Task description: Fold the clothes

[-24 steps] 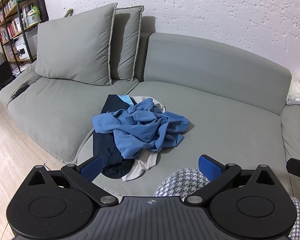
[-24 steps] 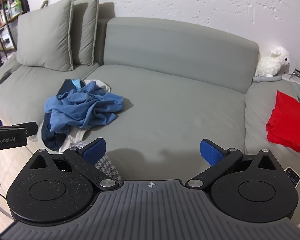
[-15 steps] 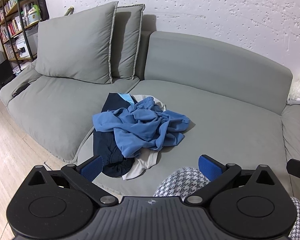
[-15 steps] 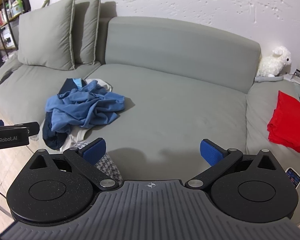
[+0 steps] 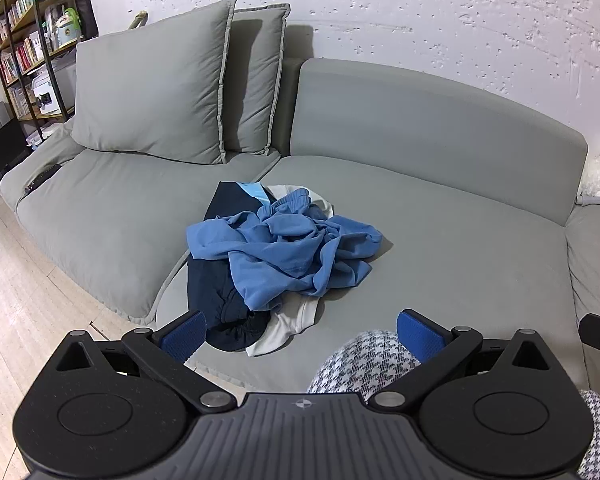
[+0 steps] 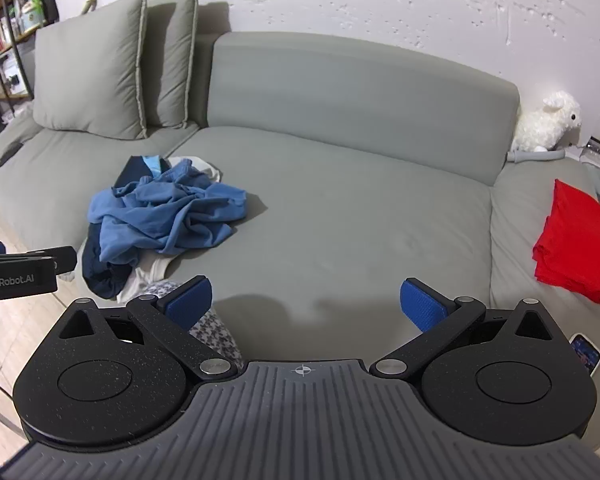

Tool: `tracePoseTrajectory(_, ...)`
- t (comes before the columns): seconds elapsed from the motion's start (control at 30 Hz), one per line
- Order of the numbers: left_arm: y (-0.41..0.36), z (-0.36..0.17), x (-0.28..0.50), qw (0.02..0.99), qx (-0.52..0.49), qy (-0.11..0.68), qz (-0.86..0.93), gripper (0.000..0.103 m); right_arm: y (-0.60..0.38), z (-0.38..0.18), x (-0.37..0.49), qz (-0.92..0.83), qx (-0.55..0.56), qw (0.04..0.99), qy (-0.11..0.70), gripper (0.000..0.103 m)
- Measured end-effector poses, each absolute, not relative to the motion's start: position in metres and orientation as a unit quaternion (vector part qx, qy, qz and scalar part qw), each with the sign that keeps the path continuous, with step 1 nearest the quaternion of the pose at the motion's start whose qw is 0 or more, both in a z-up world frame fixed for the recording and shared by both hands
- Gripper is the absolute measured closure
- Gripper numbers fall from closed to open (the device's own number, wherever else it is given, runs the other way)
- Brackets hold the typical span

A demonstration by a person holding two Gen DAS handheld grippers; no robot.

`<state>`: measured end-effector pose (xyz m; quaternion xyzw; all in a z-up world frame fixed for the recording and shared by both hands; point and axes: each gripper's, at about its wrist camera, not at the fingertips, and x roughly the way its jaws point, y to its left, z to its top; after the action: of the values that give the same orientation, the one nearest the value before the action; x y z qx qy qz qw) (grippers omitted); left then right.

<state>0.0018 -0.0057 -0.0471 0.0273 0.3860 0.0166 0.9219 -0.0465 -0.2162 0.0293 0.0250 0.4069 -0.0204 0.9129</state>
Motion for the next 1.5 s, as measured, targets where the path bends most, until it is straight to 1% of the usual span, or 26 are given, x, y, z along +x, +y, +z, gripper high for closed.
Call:
tracePoseTrajectory(0.33, -0.011, -0.055, -0.008, 0.920, 0.032, 0.389, 0.016, 0.000, -0.217, 0.027, -0.047, -0.024, 0.030, 0.913, 0.407, 0.000)
tracePoseTrajectory(0.8, -0.010, -0.042, -0.003, 0.915, 0.033, 0.401, 0.015, 0.000, -0.222, 0.024, -0.048, -0.026, 0.037, 0.912, 0.408, 0.000)
tracePoseTrajectory(0.9, -0.015, -0.046, -0.010, 0.916, 0.033, 0.400, 0.015, 0.000, -0.222, 0.024, -0.048, -0.026, 0.036, 0.912, 0.409, 0.000)
tracePoseTrajectory(1.5, -0.003, -0.027, 0.004, 0.911, 0.029, 0.410, 0.020, 0.000, -0.220, 0.026, -0.047, -0.022, 0.031, 0.912, 0.409, 0.000)
